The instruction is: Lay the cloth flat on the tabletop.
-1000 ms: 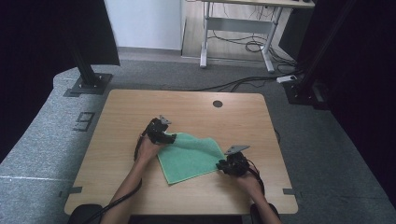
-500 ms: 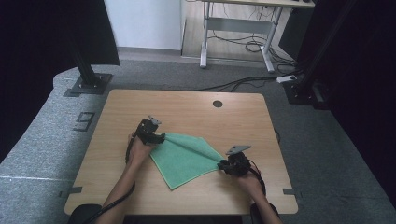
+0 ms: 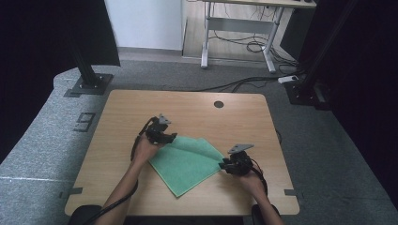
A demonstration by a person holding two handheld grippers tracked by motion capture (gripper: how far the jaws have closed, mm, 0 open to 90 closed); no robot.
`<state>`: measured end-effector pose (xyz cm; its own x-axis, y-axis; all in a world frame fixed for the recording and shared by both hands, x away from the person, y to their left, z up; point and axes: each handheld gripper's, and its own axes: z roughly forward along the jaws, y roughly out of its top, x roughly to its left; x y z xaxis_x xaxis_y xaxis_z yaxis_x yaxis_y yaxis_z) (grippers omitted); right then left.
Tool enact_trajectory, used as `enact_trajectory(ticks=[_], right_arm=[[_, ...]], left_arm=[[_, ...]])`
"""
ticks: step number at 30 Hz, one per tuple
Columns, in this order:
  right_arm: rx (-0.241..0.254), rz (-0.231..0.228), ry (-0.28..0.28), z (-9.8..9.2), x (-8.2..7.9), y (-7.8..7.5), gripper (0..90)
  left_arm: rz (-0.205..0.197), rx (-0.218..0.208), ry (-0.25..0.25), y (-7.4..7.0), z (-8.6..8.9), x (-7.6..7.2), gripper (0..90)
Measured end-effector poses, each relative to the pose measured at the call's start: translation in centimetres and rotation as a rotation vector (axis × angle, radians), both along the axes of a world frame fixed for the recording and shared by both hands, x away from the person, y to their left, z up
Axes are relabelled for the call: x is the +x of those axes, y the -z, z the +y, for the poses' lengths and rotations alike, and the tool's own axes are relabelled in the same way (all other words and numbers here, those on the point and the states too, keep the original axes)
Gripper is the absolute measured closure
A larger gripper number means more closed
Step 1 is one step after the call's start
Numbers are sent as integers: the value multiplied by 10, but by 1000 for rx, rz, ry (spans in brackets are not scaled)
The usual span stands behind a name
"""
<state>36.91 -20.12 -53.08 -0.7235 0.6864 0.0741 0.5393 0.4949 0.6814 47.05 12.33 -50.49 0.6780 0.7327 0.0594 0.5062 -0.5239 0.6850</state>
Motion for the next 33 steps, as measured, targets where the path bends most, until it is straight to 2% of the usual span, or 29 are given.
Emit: enact_trajectory(ticks=[4, 5, 6, 7, 8, 9, 10, 11, 12, 13, 15, 16, 17, 18, 19, 20, 21, 22, 23, 24, 25, 26, 27, 29, 30, 32, 33], right_arm=[[18, -2, -3, -3, -2, 0, 599], [27, -3, 2, -5, -2, 0, 586], [27, -3, 2, -5, -2, 0, 586], [48, 4, 11, -8, -2, 1, 570], [48, 4, 11, -8, -2, 1, 570], [53, 4, 13, -9, -1, 1, 561], [60, 8, 17, -10, 0, 1, 552], [72, 12, 22, -11, 0, 2, 544], [72, 12, 22, -11, 0, 2, 544], [77, 15, 26, -11, 0, 2, 541], [82, 11, 25, -12, 0, 1, 539], [86, 8, 24, -12, -1, 1, 539], [86, 7, 23, -12, -1, 1, 538], [85, 7, 23, -12, -1, 1, 537], [84, 9, 25, -12, -1, 1, 536], [84, 11, 26, -12, 0, 2, 535], [85, 11, 26, -12, 0, 2, 534], [86, 13, 26, -12, 0, 2, 533], [87, 15, 26, -12, 0, 2, 532], [84, 14, 26, -12, 0, 2, 529], [84, 14, 26, -12, 0, 2, 529], [86, 10, 22, -11, 0, 2, 529], [86, 10, 22, -11, 0, 2, 529], [89, 11, 25, -11, 0, 2, 530], [91, 16, 30, -11, 0, 2, 564], [92, 15, 28, -10, 1, 2, 581], [94, 10, 28, -7, 1, 1, 624]], left_arm=[[58, 22, 58, 14, -18, 6, 416], [82, 42, 94, 21, -22, 4, 441], [82, 42, 94, 21, -22, 4, 473], [93, 68, 102, 25, -24, 2, 519], [89, 56, 110, 25, -23, 1, 519], [123, 27, 109, 25, -21, 0, 603], [137, 26, 111, 24, -21, 0, 689], [131, 40, 114, 23, -21, -2, 834], [119, 47, 119, 20, -21, -4, 848], [101, 31, 118, 16, -21, -6, 848], [33, -43, 110, -4, -18, -12, 855], [-39, -104, 116, -24, -15, -19, 854], [-39, -104, 116, -24, -15, -19, 851], [-124, -145, 106, -45, -11, -30, 840], [-152, -155, 108, -50, -9, -34, 816], [-154, -132, 97, -52, -9, -35, 749], [-154, -132, 97, -52, -9, -35, 635], [-138, -79, 81, -48, -9, -34, 579], [-105, 37, 70, -33, -8, -30, 529], [-105, 37, 70, -33, -8, -30, 480], [-90, 68, 57, -25, -6, -27, 480], [-65, 51, 29, -12, 3, -22, 424], [-65, 51, 29, -12, 3, -22, 406], [-36, 34, -7, -3, 11, -17, 384], [-28, 45, -23, 1, 14, -15, 337], [-15, 72, -53, 8, 20, -11, 323], [-10, 85, -69, 12, 24, -9, 306]])
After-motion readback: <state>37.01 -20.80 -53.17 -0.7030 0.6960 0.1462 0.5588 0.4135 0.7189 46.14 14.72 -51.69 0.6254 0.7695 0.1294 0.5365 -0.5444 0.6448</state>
